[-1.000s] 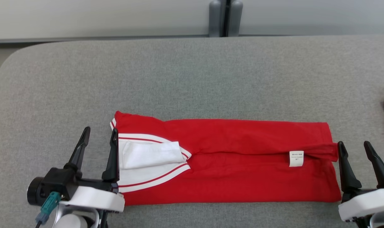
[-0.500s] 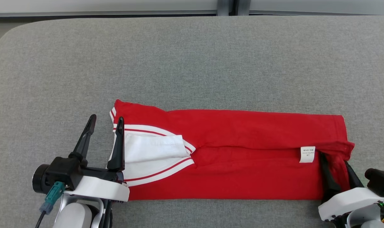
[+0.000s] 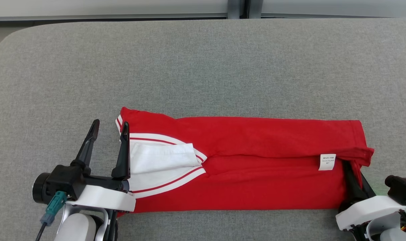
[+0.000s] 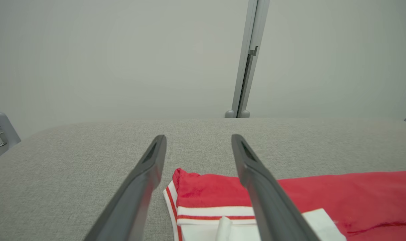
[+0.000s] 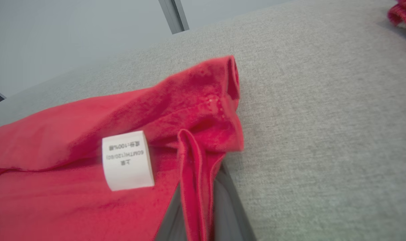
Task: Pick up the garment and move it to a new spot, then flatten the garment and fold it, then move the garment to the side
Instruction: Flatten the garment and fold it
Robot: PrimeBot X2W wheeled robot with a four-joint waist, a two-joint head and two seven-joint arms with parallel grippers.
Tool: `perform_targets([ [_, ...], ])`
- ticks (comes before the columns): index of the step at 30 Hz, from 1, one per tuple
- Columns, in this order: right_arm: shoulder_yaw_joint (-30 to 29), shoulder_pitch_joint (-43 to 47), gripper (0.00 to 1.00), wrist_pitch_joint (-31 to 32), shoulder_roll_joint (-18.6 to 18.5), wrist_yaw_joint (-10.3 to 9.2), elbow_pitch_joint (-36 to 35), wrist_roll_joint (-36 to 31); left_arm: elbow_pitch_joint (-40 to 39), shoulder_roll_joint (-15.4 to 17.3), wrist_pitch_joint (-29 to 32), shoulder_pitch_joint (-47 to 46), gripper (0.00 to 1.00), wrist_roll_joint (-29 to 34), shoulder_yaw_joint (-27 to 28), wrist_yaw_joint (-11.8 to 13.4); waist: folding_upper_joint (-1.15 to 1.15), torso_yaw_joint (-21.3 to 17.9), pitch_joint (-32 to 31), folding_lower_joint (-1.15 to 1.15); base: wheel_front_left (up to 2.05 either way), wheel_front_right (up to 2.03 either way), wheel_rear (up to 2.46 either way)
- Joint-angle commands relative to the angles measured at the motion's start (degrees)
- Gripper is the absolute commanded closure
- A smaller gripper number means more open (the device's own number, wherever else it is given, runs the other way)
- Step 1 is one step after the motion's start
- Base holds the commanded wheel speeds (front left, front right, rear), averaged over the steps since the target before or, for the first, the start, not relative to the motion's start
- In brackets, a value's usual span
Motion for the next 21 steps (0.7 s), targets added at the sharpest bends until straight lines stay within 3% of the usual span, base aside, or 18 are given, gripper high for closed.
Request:
perform_targets([
  [1,-0.3,0.0,1.0,-0.3,-0.7,-0.16,0.4,0.3,0.0,0.1,-0.3,-0.6,0.0,0.1,0.2,0.1,0.0,0.0,-0.1,0.0,0.0,0.0,0.0],
  [11,-0.9,1.1,1.0,-2.6,-2.7,-0.15,-3.6,-3.7,-0.2,0.0,-0.4,-0.4,0.0,0.1,0.6,0.0,0.0,-0.2,-0.5,0.0,0.0,0.0,0.0],
  [16,-1.5,2.8,1.0,-2.2,-3.7,-0.14,-10.9,-9.9,-0.8,-0.1,-0.3,0.2,0.0,-0.2,1.4,0.3,0.0,-0.5,-0.9,0.0,0.0,0.0,0.0],
  [21,1.5,2.7,1.0,1.0,-4.2,-0.14,-20.8,-14.2,-1.0,-0.7,-0.3,0.3,0.0,-0.4,1.6,-0.1,0.0,-0.1,-1.4,0.0,0.0,0.0,0.0],
])
